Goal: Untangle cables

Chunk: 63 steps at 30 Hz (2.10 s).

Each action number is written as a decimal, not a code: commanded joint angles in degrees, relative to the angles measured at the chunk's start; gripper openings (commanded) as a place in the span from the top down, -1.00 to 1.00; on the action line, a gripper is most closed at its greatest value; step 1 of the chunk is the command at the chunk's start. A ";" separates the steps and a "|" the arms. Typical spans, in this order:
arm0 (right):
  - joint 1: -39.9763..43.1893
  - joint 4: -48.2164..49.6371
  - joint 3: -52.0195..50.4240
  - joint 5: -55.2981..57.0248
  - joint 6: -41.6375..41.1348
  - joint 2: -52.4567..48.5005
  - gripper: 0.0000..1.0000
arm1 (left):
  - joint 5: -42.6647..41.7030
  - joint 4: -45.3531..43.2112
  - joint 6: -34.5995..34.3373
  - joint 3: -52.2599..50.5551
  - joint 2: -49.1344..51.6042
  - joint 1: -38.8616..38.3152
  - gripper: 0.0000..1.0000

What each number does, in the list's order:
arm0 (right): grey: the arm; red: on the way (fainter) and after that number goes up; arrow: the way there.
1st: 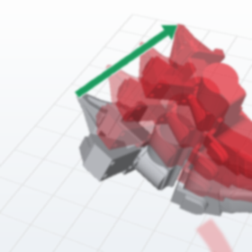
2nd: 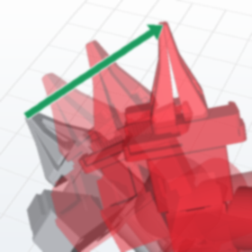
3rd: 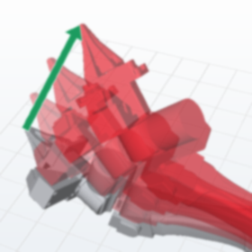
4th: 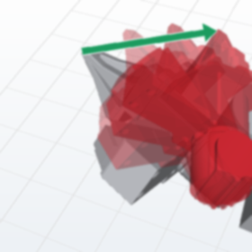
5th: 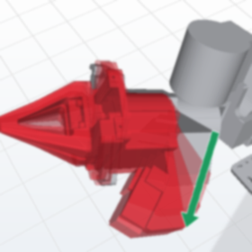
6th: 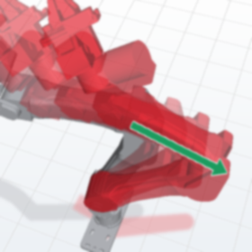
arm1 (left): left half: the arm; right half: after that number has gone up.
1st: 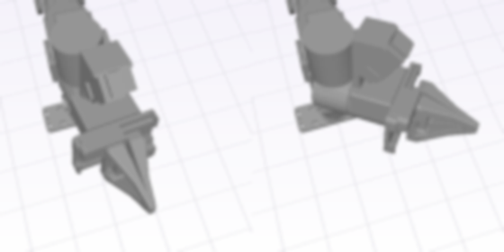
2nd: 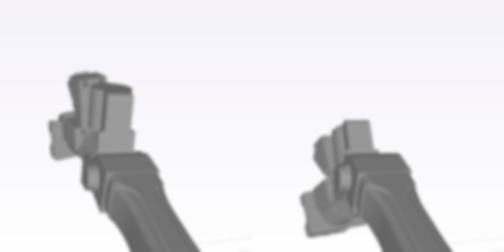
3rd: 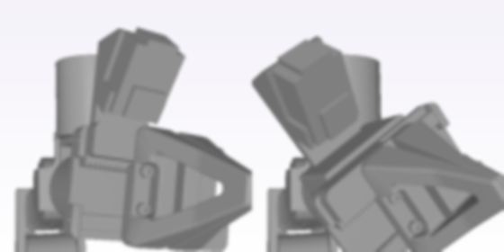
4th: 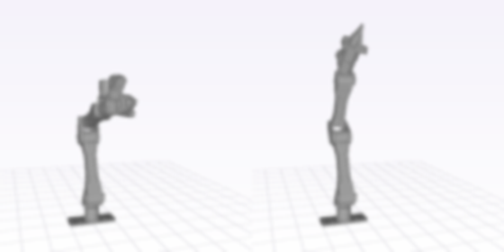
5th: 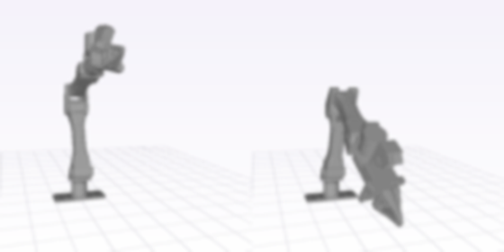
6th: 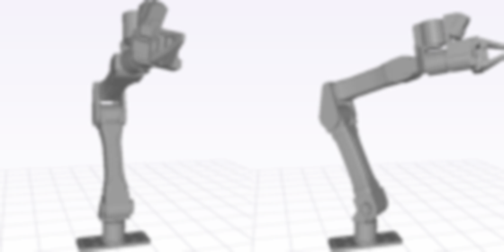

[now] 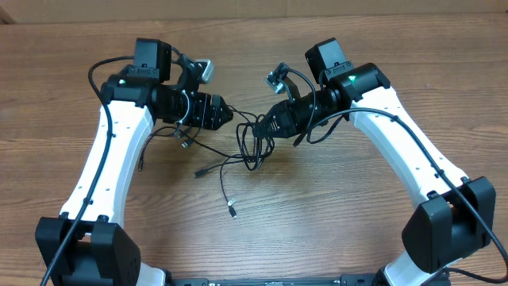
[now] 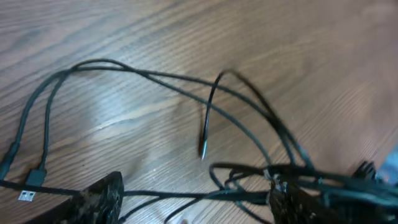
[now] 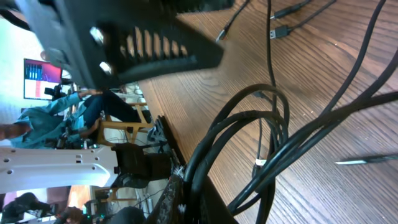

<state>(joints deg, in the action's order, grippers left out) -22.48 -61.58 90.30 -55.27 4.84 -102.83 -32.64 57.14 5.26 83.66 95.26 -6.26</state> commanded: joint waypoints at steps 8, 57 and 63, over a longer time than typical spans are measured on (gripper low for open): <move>0.37 0.24 -0.17 -1.86 -0.55 1.22 0.92 | -14.32 -7.80 18.51 -6.01 0.31 -2.80 -0.36; 1.36 13.70 -0.17 -13.14 -9.62 1.22 0.92 | -1.77 -17.33 -28.61 -6.36 5.70 -2.21 -0.75; 1.36 23.91 -0.17 -22.03 -10.86 0.98 0.93 | -19.82 -14.36 -10.51 -6.25 4.17 4.28 -0.55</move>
<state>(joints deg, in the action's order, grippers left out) -21.41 -38.63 89.67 -72.31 -5.54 -102.83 -41.56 41.71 -15.68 77.10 100.60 -5.56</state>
